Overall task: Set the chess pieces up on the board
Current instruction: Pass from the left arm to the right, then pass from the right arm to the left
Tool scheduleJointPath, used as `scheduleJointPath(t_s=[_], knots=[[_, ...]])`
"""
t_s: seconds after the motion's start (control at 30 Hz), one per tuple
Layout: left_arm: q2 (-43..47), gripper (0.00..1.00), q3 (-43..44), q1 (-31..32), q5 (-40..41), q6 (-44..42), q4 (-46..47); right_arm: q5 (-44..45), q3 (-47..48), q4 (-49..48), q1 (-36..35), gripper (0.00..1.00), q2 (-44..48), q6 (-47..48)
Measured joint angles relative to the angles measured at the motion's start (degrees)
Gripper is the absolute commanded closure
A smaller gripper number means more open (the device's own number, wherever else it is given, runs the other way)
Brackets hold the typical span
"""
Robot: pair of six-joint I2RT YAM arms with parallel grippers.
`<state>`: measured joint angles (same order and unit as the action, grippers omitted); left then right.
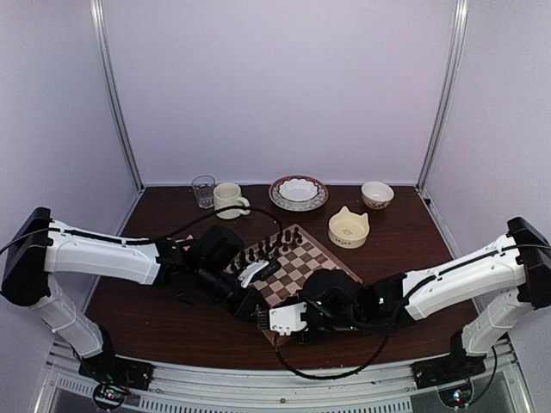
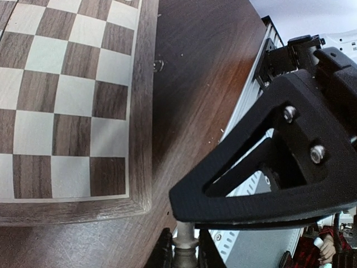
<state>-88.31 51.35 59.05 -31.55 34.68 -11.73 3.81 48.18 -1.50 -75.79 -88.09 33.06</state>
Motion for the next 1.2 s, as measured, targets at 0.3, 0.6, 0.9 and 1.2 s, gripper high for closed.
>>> scheduleJointPath(t_s=[0.3,0.6,0.9,1.2], knots=[[-0.96,0.96,0.7,0.17,-0.13,0.2,0.09,0.31,0.33,1.2,-0.15,0.95,-0.66,0.42],[2.03,0.54,-1.81,0.31,-0.07,1.27,3.3,0.37,-0.02,-0.11,-0.22,1.0,-0.13,0.37],[20.31,0.3,-9.73,0.33,7.63,2.32,7.23,0.55,-3.58,-4.7,0.33,1.0,3.56,-1.46],[30.62,0.28,-18.6,0.33,17.38,-2.03,12.94,-2.82,-6.25,-9.94,5.18,1.0,6.49,-8.5]])
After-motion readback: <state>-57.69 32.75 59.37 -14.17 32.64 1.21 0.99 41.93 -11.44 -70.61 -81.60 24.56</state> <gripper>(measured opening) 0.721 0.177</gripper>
